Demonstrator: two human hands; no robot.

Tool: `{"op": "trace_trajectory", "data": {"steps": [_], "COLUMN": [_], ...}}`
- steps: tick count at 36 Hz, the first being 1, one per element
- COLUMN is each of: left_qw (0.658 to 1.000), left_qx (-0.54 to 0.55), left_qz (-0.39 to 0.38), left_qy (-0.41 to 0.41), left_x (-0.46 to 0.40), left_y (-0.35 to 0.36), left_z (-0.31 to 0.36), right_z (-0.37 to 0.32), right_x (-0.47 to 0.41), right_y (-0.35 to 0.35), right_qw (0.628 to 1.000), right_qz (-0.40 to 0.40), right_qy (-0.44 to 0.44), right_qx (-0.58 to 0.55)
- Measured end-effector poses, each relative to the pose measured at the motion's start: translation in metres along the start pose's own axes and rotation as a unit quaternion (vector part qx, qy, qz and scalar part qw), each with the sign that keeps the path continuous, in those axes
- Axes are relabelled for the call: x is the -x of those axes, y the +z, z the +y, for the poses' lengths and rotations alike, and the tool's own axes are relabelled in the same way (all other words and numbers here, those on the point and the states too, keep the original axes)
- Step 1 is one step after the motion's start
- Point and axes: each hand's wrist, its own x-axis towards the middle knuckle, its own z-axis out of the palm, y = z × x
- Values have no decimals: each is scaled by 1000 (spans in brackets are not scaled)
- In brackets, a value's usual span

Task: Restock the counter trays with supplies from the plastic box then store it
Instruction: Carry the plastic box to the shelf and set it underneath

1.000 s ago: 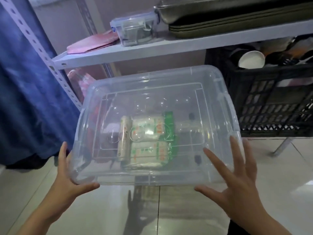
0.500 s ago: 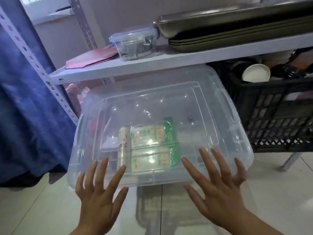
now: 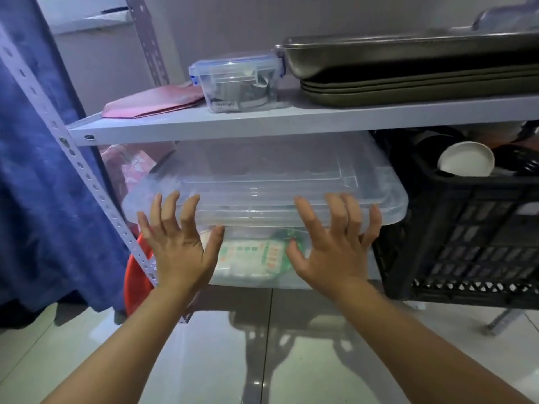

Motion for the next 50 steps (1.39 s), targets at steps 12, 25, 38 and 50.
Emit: {"op": "trace_trajectory", "data": {"steps": [12,25,38,50], "left_qw": [999,995,990,936], "left_qx": [-33,-42,-31,-30], "left_qz": [6,-95,-136,-351], "left_qy": [8,10,34,14], "left_x": [-20,-44,-53,-70], "left_y": [8,29,30,-32], "left_z": [-3,-4,-12,-1], "right_z": [4,10,7,5], "right_x": [-23,-41,-44,-63], "right_y": [8,30,37,-27], "right_qw": [1000,993,988,934], "right_qz": [-12,-121,-150,-357], "right_qy": [4,6,21,14], "right_qx": [-27,5,17,28]}}
